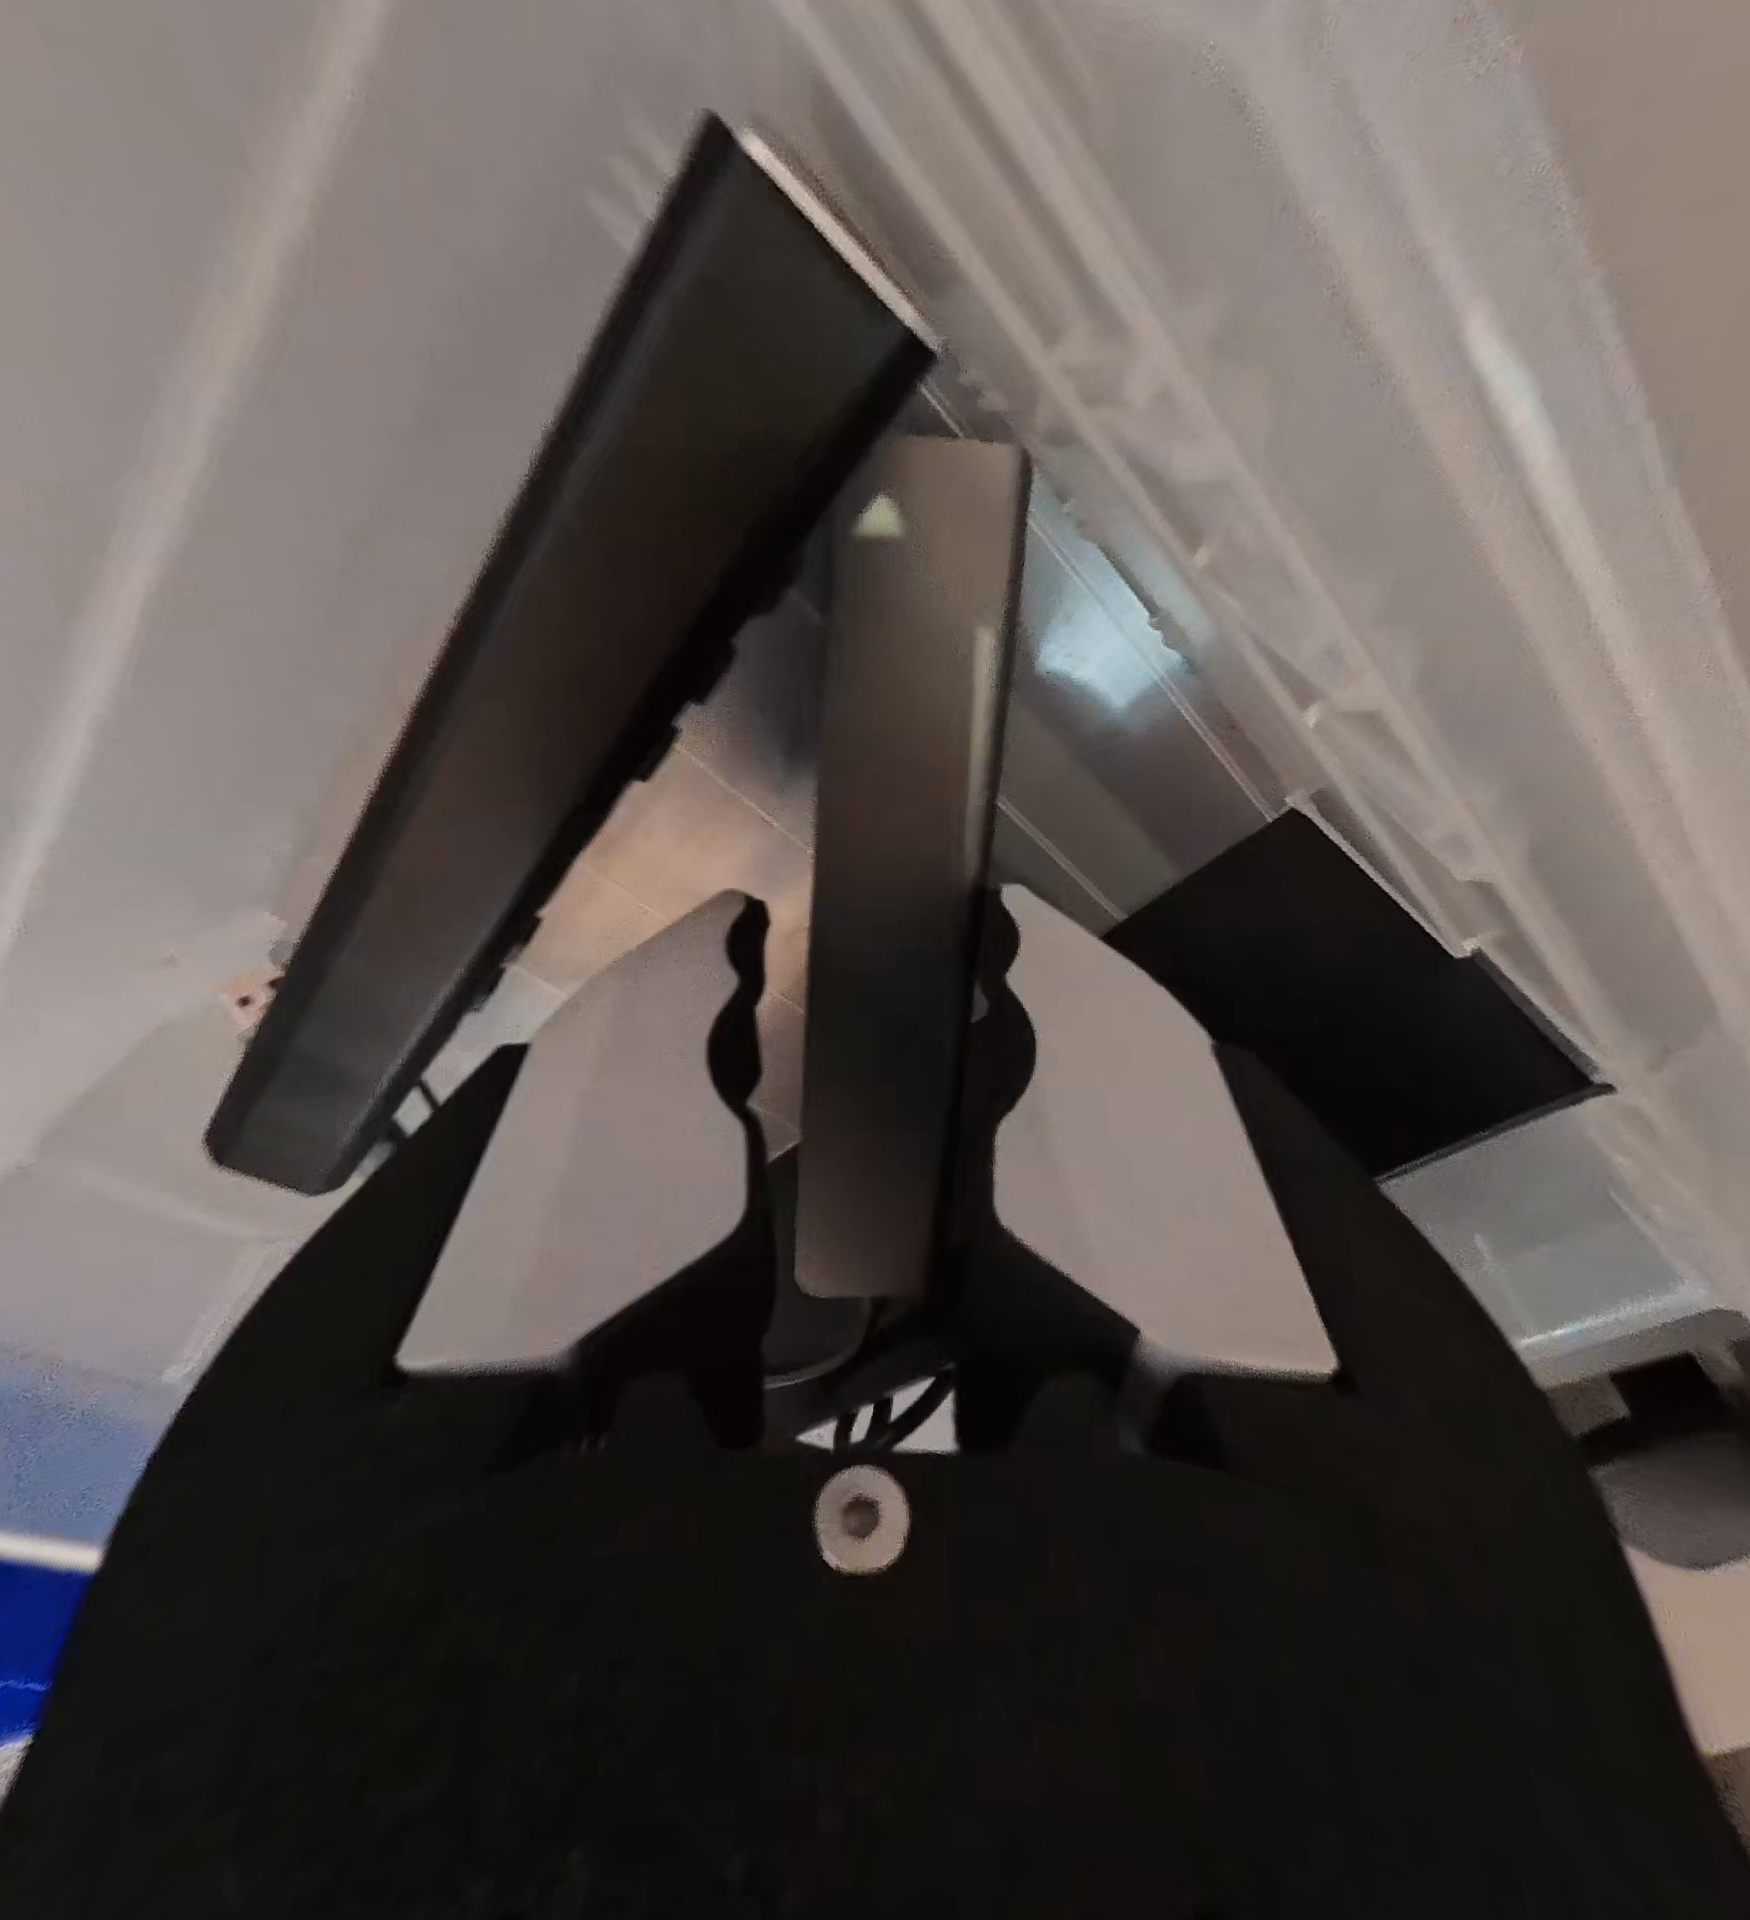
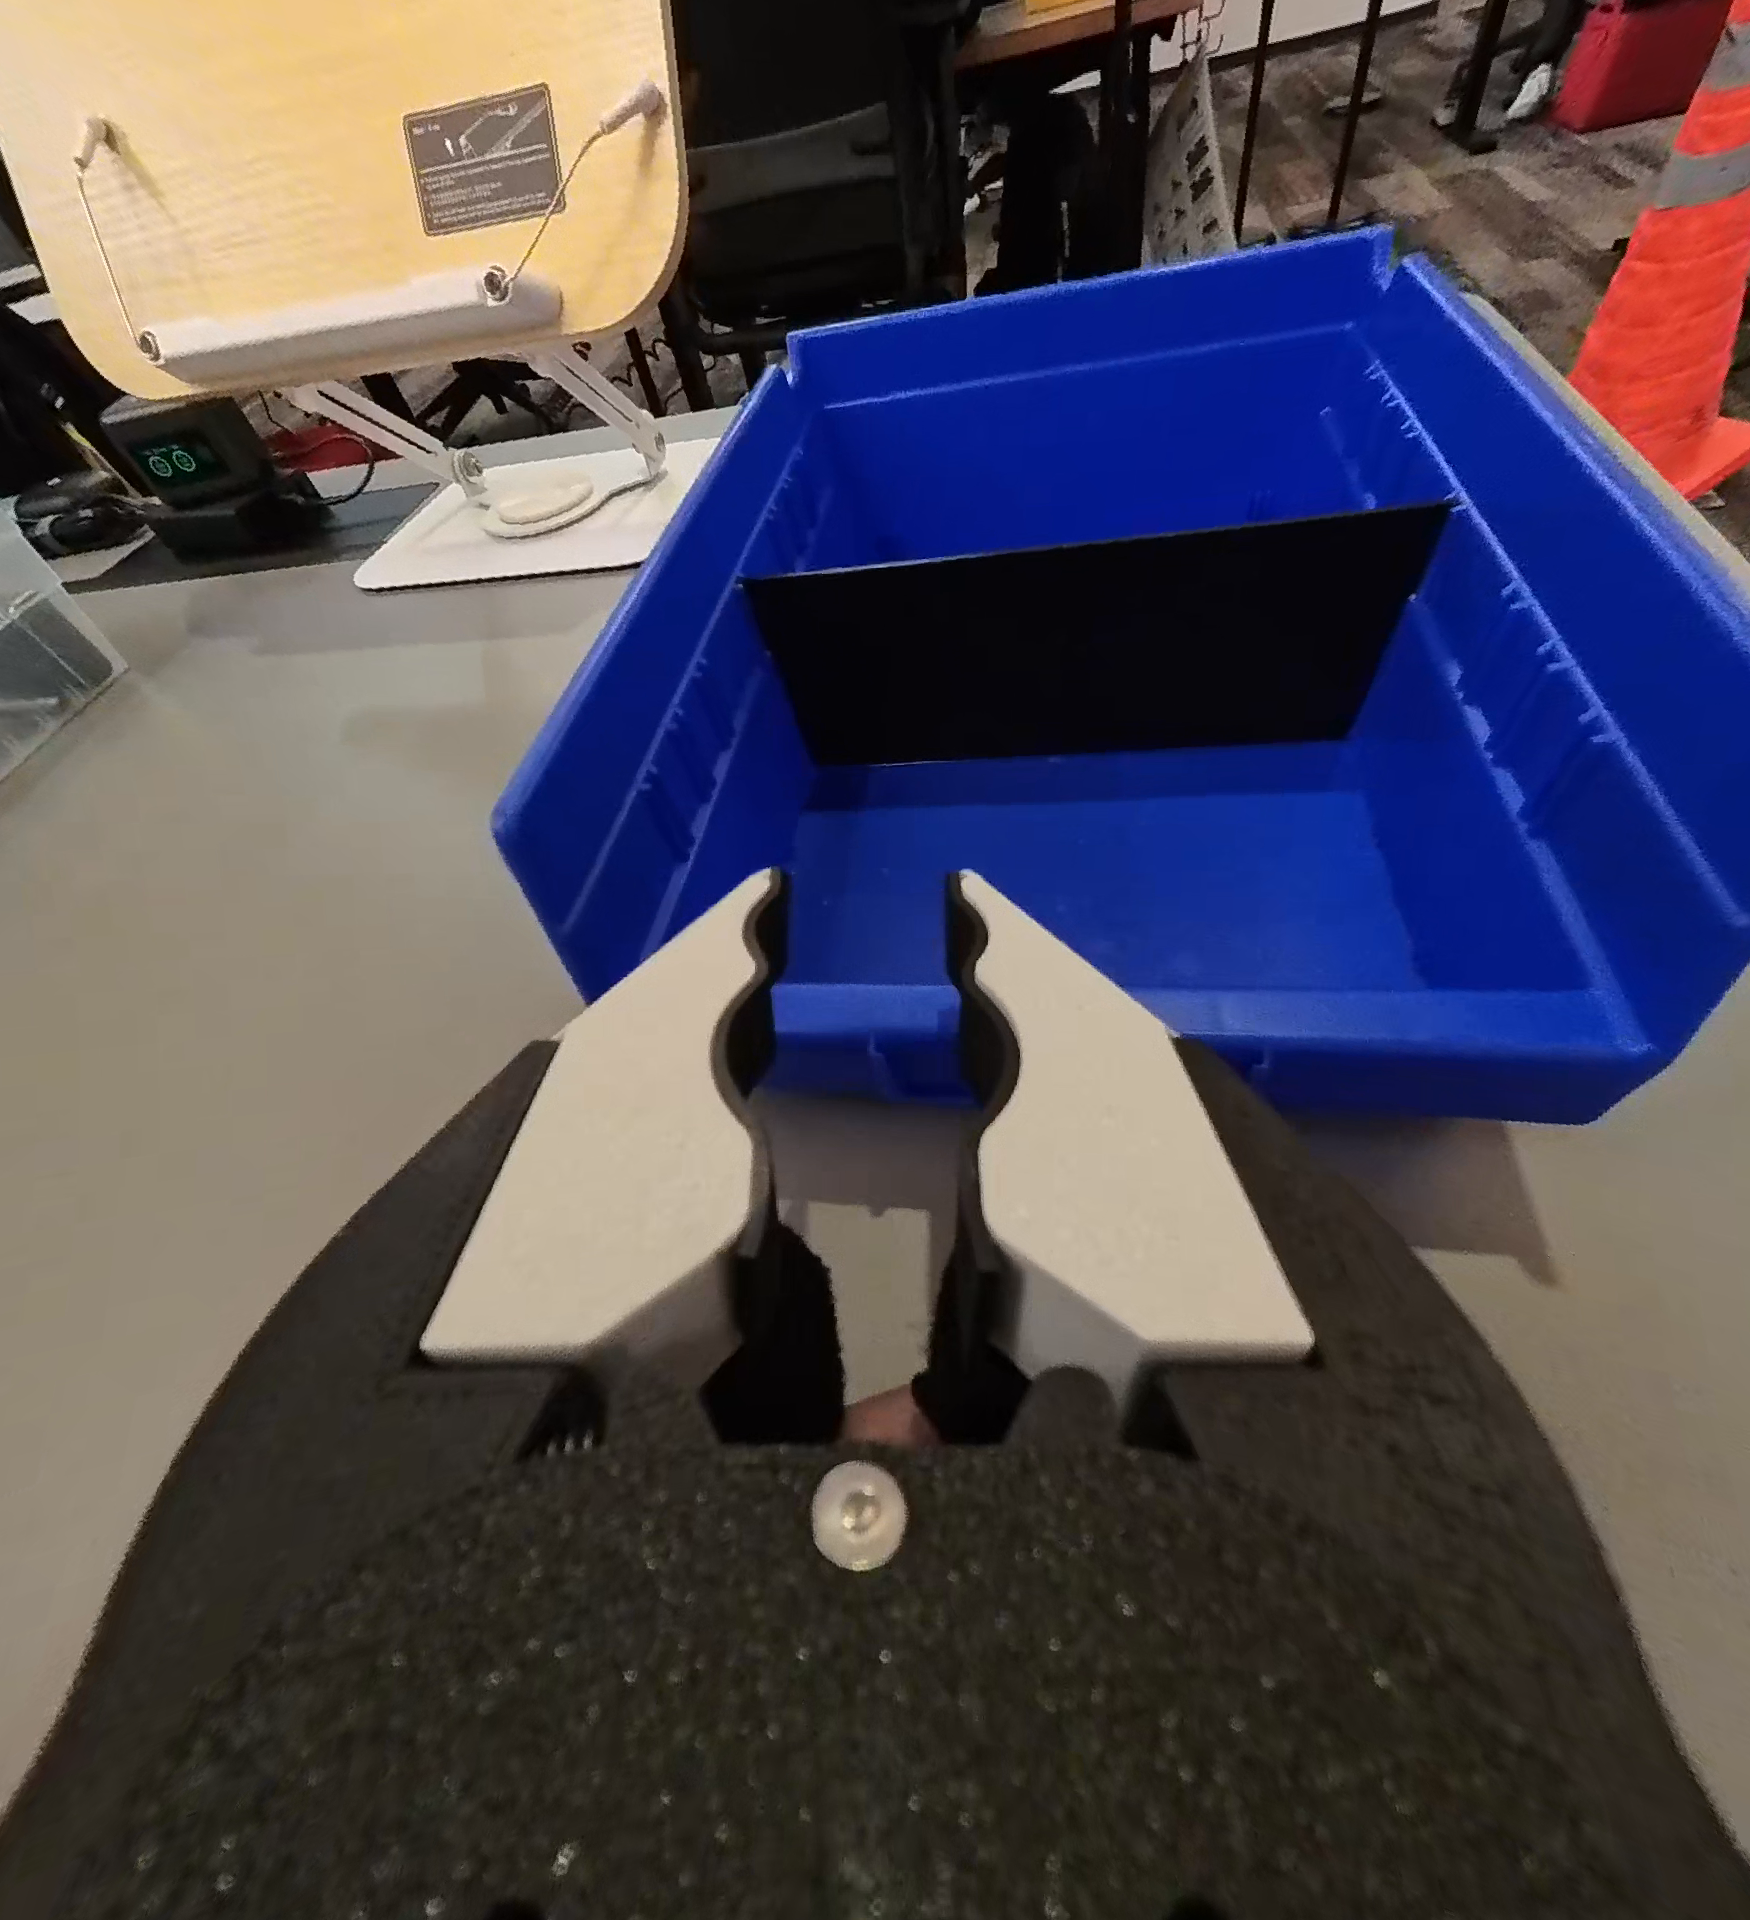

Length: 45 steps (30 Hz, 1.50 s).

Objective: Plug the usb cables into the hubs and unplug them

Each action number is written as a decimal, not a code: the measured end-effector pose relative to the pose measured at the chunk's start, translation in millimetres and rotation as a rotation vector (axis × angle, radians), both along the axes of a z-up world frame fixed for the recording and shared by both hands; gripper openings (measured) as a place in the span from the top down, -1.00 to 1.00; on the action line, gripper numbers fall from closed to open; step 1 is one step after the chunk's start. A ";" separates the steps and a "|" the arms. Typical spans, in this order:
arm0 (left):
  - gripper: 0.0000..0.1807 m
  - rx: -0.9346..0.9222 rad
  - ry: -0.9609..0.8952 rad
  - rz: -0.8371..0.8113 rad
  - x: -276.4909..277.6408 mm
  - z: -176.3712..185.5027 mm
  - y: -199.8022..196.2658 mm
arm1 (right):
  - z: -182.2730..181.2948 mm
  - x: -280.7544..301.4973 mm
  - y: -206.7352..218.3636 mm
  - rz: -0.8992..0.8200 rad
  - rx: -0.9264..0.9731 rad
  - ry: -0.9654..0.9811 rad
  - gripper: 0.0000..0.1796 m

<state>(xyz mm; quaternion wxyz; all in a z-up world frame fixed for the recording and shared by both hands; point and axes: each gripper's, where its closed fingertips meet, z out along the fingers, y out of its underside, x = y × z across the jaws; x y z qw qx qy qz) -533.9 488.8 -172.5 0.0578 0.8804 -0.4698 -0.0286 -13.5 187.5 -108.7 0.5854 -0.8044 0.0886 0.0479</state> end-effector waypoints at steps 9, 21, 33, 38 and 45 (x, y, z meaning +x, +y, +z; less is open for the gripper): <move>0.65 0.251 -0.067 -0.131 -8.5 46.6 2.9 | 8.2 0.8 -1.6 -0.003 0.033 0.010 0.67; 0.66 1.411 -0.077 -0.767 96.1 221.2 -100.4 | 111.3 -80.5 -11.1 0.282 0.360 -0.079 0.67; 0.65 1.789 -0.441 -1.130 267.4 188.6 -241.5 | 127.3 -223.9 22.7 0.873 0.343 -0.229 0.62; 0.65 1.780 -0.489 -1.117 276.5 178.0 -249.2 | 118.6 -228.8 22.5 0.919 0.320 -0.262 0.87; 0.43 1.380 -0.604 -0.807 243.4 120.4 -243.6 | 95.2 -217.4 55.6 0.812 0.309 -0.551 0.89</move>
